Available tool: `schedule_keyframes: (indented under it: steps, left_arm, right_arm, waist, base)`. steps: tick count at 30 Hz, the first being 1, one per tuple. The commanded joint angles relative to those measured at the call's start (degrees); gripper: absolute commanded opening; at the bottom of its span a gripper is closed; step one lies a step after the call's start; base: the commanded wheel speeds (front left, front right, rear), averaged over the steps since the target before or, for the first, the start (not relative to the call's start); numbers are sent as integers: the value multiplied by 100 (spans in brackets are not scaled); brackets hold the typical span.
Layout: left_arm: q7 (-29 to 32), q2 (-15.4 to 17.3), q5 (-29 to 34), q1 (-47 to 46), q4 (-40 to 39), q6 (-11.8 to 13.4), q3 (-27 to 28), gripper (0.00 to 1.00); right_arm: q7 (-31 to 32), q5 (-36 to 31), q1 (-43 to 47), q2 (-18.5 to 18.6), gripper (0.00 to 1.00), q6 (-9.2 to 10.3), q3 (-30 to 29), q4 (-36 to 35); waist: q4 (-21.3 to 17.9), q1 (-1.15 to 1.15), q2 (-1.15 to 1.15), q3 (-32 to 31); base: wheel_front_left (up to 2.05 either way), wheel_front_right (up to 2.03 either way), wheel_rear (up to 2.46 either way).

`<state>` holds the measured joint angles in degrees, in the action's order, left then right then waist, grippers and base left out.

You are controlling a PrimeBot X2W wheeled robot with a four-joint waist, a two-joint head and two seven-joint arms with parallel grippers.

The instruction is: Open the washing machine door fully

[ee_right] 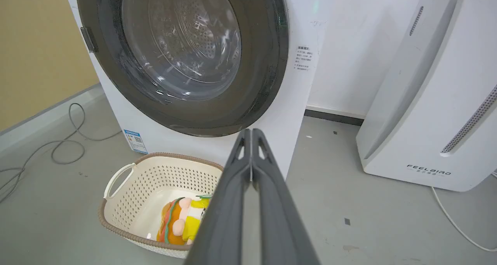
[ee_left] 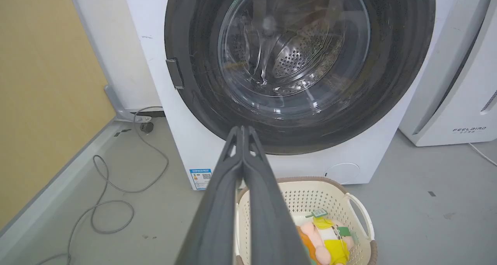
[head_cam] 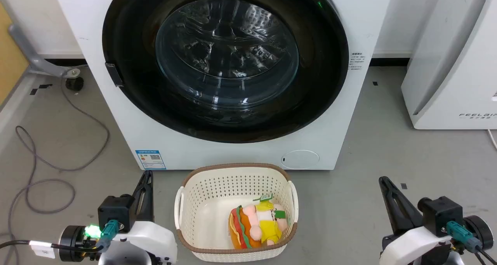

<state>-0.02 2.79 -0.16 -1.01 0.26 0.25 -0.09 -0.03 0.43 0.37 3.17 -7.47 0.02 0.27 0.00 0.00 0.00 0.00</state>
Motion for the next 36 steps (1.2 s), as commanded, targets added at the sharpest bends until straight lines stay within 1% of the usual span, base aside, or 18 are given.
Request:
schedule_keyframes:
  steps: [1,36]
  left_arm:
    - [2,9,16,101,-26,-25,9,0]
    - [2,9,16,101,-26,-25,9,0]
  right_arm:
    - [3,-43,-37,-29,0,-2,-2,-27]
    - [3,-43,-37,-29,0,-2,-2,-27]
  waist:
    - [0,0,0,0]
    - [0,0,0,0]
  base:
    - [0,0,0]
    - [0,0,0]
